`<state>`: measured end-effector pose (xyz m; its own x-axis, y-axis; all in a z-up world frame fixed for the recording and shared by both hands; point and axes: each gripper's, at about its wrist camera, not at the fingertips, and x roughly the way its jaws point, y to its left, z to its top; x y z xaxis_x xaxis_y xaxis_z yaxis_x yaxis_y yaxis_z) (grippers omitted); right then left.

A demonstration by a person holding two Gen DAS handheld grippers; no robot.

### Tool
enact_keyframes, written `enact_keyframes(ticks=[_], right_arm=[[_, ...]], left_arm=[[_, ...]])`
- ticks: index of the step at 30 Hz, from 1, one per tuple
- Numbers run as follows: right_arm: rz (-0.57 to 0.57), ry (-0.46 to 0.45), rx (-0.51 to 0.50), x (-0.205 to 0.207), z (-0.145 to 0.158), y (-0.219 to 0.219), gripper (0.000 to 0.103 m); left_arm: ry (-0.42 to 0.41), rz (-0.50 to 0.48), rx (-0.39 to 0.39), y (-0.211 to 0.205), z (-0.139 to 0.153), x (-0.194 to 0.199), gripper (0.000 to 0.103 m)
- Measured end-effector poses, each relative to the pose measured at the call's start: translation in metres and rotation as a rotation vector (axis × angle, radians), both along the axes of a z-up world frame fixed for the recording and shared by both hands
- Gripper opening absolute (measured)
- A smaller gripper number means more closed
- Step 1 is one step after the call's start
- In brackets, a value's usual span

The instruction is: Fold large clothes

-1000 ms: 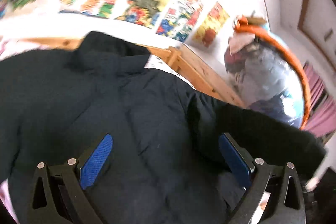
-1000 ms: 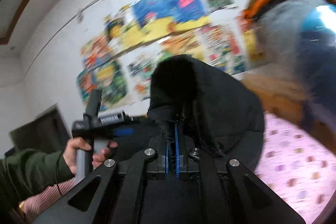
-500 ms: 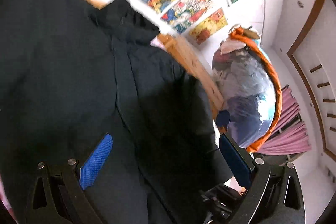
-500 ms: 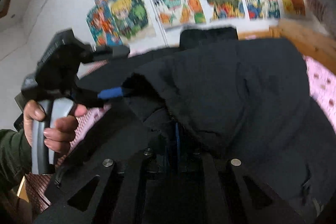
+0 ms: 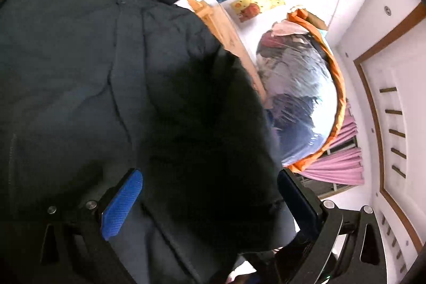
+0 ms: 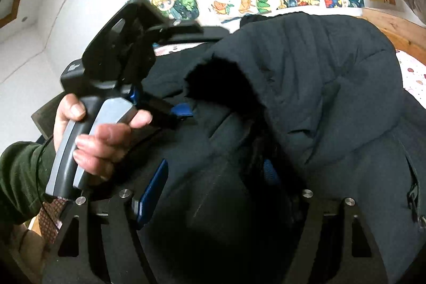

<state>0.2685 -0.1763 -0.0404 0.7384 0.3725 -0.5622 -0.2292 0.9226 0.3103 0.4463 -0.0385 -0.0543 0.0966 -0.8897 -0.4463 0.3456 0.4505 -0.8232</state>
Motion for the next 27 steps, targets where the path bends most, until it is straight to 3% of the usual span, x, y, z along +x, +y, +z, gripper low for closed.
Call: enact_keyframes(ticks=[2, 8, 14, 19, 23, 24, 26, 27], right_arm=[[0.009, -0.024, -0.009, -0.008, 0.003, 0.001, 0.078], [0.008, -0.045, -0.058, -0.023, 0.005, 0.005, 0.080], [0.033, -0.103, -0.288, -0.038, 0.012, 0.038, 0.084], [0.040, -0.057, -0.269, -0.035, 0.007, 0.036, 0.084], [0.045, -0.068, -0.261, -0.038, 0.011, 0.032, 0.084], [0.047, -0.070, -0.256, -0.041, 0.010, 0.030, 0.084], [0.050, -0.071, -0.237, -0.045, 0.010, 0.024, 0.084], [0.052, -0.077, -0.223, -0.049, 0.011, 0.020, 0.084]], left_arm=[[-0.022, -0.021, 0.001, -0.002, 0.008, -0.004, 0.102], [-0.109, -0.082, 0.022, -0.018, 0.037, -0.020, 0.103], [-0.140, -0.117, 0.093, -0.027, 0.049, -0.030, 0.103], [-0.129, -0.119, 0.129, -0.035, 0.047, -0.033, 0.103], [-0.134, -0.094, 0.242, -0.043, 0.042, -0.034, 0.100], [-0.136, -0.095, 0.266, -0.045, 0.040, -0.035, 0.094], [-0.131, -0.096, 0.328, -0.049, 0.034, -0.035, 0.067], [-0.137, -0.100, 0.349, -0.050, 0.032, -0.035, 0.049]])
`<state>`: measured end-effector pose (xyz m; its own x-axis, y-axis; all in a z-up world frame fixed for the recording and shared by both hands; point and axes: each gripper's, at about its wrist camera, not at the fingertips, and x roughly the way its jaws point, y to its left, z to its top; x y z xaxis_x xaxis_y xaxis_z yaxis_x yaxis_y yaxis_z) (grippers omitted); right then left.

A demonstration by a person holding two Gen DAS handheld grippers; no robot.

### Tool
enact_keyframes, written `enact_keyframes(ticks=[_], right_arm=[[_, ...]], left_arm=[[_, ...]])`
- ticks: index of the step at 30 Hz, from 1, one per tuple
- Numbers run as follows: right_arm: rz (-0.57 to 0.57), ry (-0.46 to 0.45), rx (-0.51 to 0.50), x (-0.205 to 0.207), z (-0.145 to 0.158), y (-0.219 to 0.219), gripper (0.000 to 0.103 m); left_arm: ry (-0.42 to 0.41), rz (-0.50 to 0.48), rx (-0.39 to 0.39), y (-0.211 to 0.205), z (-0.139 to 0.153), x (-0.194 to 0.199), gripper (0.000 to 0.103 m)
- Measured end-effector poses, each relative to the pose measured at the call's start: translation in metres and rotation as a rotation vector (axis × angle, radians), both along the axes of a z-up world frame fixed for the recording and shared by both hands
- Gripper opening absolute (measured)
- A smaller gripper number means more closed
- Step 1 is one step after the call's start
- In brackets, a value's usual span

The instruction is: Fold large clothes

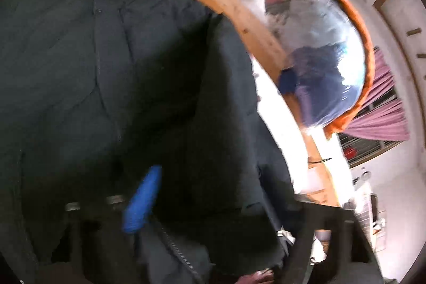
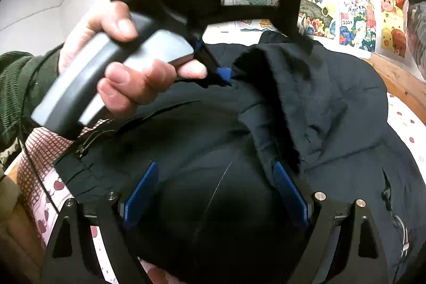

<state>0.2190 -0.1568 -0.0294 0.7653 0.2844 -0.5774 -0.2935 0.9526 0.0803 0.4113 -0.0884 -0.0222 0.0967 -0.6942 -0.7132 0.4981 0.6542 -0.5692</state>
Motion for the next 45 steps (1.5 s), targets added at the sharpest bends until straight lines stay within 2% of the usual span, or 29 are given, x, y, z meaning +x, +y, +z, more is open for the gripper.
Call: enact_keyframes(ticks=[1, 2, 4, 7, 10, 13, 15, 19, 22, 24, 25, 26, 30, 34, 37, 40, 44, 45], right_arm=[[0.002, -0.007, 0.009, -0.004, 0.001, -0.003, 0.084], [0.003, -0.022, 0.026, -0.010, 0.002, -0.009, 0.084], [-0.017, -0.046, 0.041, -0.019, 0.004, -0.023, 0.084], [-0.078, -0.084, 0.062, -0.025, 0.014, -0.053, 0.084], [-0.160, -0.109, 0.042, -0.014, 0.033, -0.085, 0.084], [-0.257, -0.120, 0.002, 0.022, 0.053, -0.119, 0.084], [-0.299, -0.113, 0.005, 0.050, 0.061, -0.135, 0.084], [-0.335, -0.106, -0.007, 0.129, 0.072, -0.153, 0.084], [-0.325, -0.041, -0.011, 0.200, 0.065, -0.158, 0.084], [-0.328, -0.005, -0.031, 0.227, 0.048, -0.149, 0.084], [-0.325, 0.027, -0.044, 0.254, 0.038, -0.149, 0.084], [-0.327, 0.046, -0.062, 0.260, 0.026, -0.140, 0.084], [-0.334, 0.163, -0.158, 0.311, -0.018, -0.132, 0.084], [-0.342, 0.288, -0.191, 0.333, -0.059, -0.125, 0.084], [-0.344, 0.286, -0.188, 0.334, -0.069, -0.122, 0.086], [-0.346, 0.287, -0.180, 0.335, -0.081, -0.117, 0.087], [-0.357, 0.270, -0.199, 0.330, -0.083, -0.106, 0.088], [-0.364, 0.271, -0.205, 0.327, -0.079, -0.103, 0.088]], left_arm=[[-0.014, -0.006, 0.019, -0.001, -0.001, 0.000, 0.026], [-0.035, -0.007, 0.034, -0.002, -0.001, 0.001, 0.018], [-0.077, 0.007, 0.050, 0.000, 0.003, 0.004, 0.012], [-0.154, 0.041, 0.062, 0.008, 0.017, 0.010, 0.010], [-0.270, 0.087, 0.079, 0.024, 0.043, 0.017, 0.009], [-0.343, 0.157, 0.074, 0.050, 0.068, 0.029, 0.009], [-0.358, 0.209, 0.065, 0.073, 0.080, 0.043, 0.009], [-0.343, 0.295, 0.078, 0.114, 0.078, 0.076, 0.009], [-0.254, 0.334, 0.106, 0.143, 0.052, 0.106, 0.009], [-0.167, 0.352, 0.137, 0.151, 0.023, 0.125, 0.009], [-0.134, 0.360, 0.148, 0.153, 0.011, 0.132, 0.009], [-0.105, 0.366, 0.163, 0.155, -0.003, 0.138, 0.009], [-0.089, 0.368, 0.265, 0.144, -0.035, 0.152, 0.010], [-0.060, 0.376, 0.324, 0.133, -0.065, 0.160, 0.011], [-0.068, 0.375, 0.343, 0.128, -0.079, 0.165, 0.014], [-0.066, 0.380, 0.319, 0.130, -0.085, 0.163, 0.014], [-0.076, 0.391, 0.275, 0.140, -0.081, 0.156, 0.014], [-0.082, 0.400, 0.279, 0.142, -0.076, 0.154, 0.018]])
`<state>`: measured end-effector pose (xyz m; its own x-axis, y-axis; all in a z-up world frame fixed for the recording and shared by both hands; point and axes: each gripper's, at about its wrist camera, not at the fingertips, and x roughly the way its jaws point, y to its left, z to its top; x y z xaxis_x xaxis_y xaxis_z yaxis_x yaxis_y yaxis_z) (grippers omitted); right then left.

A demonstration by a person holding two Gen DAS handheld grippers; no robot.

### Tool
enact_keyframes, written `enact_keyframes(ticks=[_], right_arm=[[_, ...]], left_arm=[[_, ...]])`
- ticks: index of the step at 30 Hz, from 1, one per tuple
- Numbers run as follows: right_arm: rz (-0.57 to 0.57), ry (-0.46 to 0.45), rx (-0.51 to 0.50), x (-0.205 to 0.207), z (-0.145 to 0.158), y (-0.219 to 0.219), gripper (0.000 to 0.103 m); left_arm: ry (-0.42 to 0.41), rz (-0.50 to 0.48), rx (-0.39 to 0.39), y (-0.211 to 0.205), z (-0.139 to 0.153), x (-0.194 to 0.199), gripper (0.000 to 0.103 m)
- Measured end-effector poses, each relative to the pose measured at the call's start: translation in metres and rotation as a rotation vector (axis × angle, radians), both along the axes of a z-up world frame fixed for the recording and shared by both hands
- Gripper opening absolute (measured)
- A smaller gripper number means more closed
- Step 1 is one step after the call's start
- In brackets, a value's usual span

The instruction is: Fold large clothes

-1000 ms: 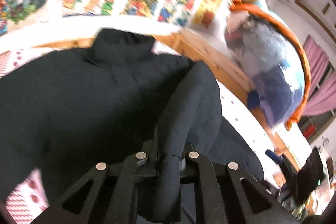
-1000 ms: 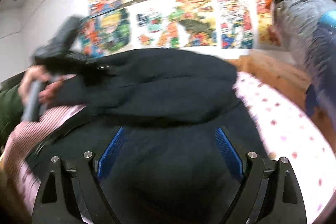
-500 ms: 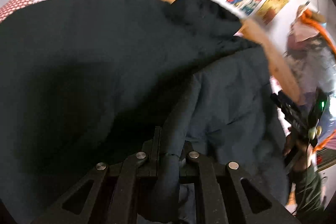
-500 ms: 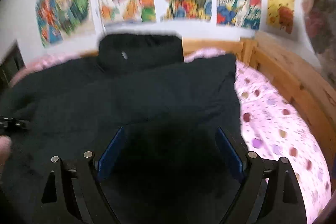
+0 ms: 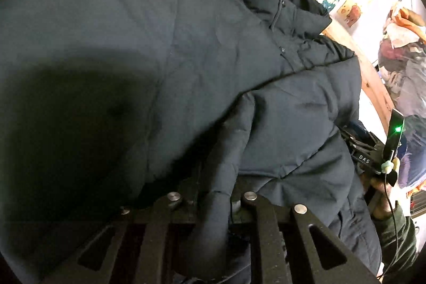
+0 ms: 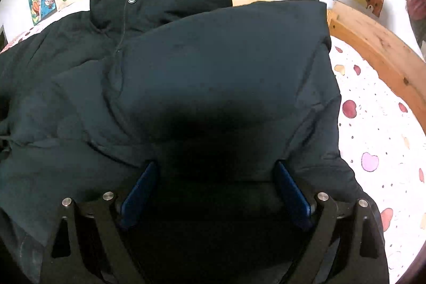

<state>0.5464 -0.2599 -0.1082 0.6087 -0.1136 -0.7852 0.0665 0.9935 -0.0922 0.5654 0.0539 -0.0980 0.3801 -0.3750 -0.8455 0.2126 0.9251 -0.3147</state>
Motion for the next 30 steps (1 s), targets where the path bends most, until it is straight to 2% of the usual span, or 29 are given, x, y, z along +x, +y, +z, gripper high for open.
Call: enact_keyframes(ticks=[2, 5, 6, 7, 9, 11, 15, 18, 25, 30], right_arm=[[-0.024, 0.016, -0.022, -0.009, 0.015, 0.004, 0.088], [0.021, -0.009, -0.010, -0.024, 0.041, 0.030, 0.088], [0.049, -0.023, -0.012, -0.031, 0.051, 0.044, 0.088], [0.074, -0.033, -0.014, -0.035, 0.057, 0.055, 0.088], [0.139, -0.054, -0.010, -0.043, 0.071, 0.084, 0.088], [0.183, -0.065, 0.002, -0.048, 0.081, 0.105, 0.088], [0.233, -0.043, 0.099, -0.055, 0.087, 0.133, 0.088], [0.264, -0.026, 0.146, -0.059, 0.081, 0.163, 0.088], [0.298, -0.025, 0.141, -0.072, 0.068, 0.220, 0.088], [0.244, -0.119, 0.101, -0.073, 0.067, 0.229, 0.088]], left_arm=[[-0.011, 0.028, 0.012, 0.002, 0.011, -0.006, 0.023], [-0.063, 0.053, 0.005, 0.013, 0.038, -0.027, 0.037], [-0.080, 0.066, -0.011, 0.019, 0.046, -0.035, 0.051], [-0.094, 0.083, -0.033, 0.025, 0.054, -0.041, 0.071], [-0.127, 0.140, -0.100, 0.043, 0.071, -0.058, 0.084], [-0.142, 0.195, -0.159, 0.069, 0.090, -0.079, 0.085], [-0.157, 0.272, -0.127, 0.103, 0.111, -0.116, 0.087], [-0.155, 0.339, -0.137, 0.138, 0.119, -0.151, 0.091], [-0.135, 0.551, -0.266, 0.214, 0.106, -0.206, 0.096], [-0.155, 0.765, -0.359, 0.271, 0.083, -0.225, 0.094]])
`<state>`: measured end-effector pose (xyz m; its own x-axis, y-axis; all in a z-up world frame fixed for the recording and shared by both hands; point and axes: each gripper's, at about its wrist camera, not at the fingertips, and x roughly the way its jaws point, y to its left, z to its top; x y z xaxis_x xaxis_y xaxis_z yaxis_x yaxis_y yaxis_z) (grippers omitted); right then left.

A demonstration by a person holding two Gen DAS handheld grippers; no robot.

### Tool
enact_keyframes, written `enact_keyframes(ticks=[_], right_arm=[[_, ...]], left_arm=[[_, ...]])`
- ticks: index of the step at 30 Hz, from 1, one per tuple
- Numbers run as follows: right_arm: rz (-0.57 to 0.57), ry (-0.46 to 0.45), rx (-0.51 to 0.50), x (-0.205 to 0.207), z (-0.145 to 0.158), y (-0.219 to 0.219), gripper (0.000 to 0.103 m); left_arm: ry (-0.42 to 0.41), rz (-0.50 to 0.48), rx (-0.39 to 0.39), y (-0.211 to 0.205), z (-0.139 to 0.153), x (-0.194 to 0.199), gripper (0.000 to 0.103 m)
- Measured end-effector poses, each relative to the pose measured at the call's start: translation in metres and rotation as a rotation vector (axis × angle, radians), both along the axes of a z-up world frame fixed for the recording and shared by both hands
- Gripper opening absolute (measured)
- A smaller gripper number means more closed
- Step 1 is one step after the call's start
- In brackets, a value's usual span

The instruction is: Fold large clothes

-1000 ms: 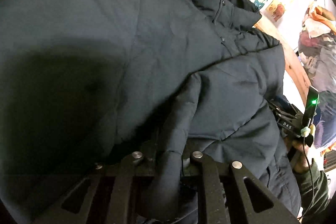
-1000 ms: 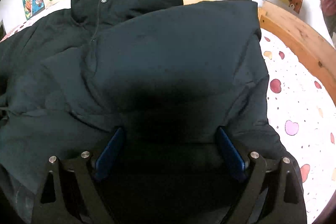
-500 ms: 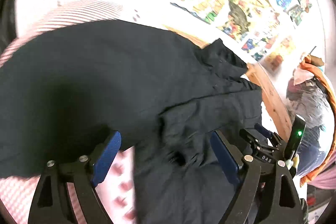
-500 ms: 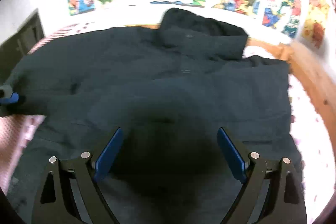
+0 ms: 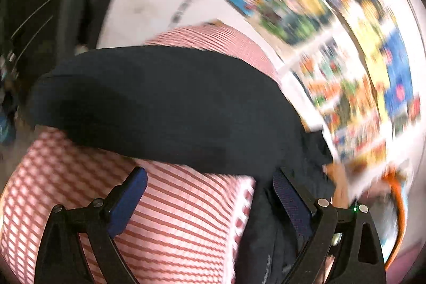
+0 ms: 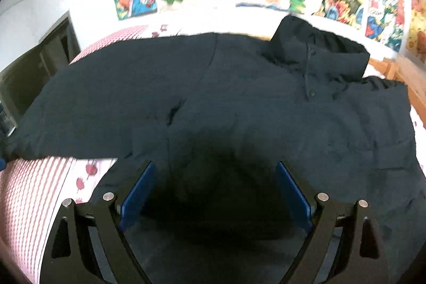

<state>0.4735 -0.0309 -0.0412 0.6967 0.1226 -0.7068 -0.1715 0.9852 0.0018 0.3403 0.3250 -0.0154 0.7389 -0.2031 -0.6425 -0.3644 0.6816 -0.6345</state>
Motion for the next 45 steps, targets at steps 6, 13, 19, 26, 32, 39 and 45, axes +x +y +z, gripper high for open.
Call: enact_keyframes(ticks=[6, 13, 19, 26, 32, 39, 45], right_arm=[[-0.019, 0.093, -0.085, 0.016, -0.037, 0.014, 0.088], [-0.021, 0.127, -0.088, 0.022, -0.062, 0.017, 0.091], [-0.048, 0.014, -0.008, 0.001, -0.034, 0.005, 0.091], [-0.062, -0.011, 0.334, -0.029, 0.024, -0.048, 0.091], [-0.065, -0.038, 0.304, -0.058, 0.046, -0.092, 0.091], [-0.148, -0.100, 0.274, -0.094, 0.068, -0.176, 0.091], [-0.224, -0.121, 0.222, -0.117, 0.068, -0.237, 0.091]], left_arm=[[0.007, 0.145, -0.084, 0.044, -0.028, 0.011, 0.076], [0.029, 0.169, 0.059, 0.048, -0.026, 0.029, 0.020], [-0.073, 0.131, 0.295, 0.023, 0.019, 0.028, 0.010], [-0.320, -0.014, 0.513, -0.041, 0.107, 0.031, 0.009], [-0.514, -0.240, 0.649, -0.134, 0.164, 0.024, 0.009], [-0.576, -0.505, 0.658, -0.254, 0.183, 0.041, 0.009], [-0.543, -0.676, 0.672, -0.337, 0.152, 0.050, 0.008]])
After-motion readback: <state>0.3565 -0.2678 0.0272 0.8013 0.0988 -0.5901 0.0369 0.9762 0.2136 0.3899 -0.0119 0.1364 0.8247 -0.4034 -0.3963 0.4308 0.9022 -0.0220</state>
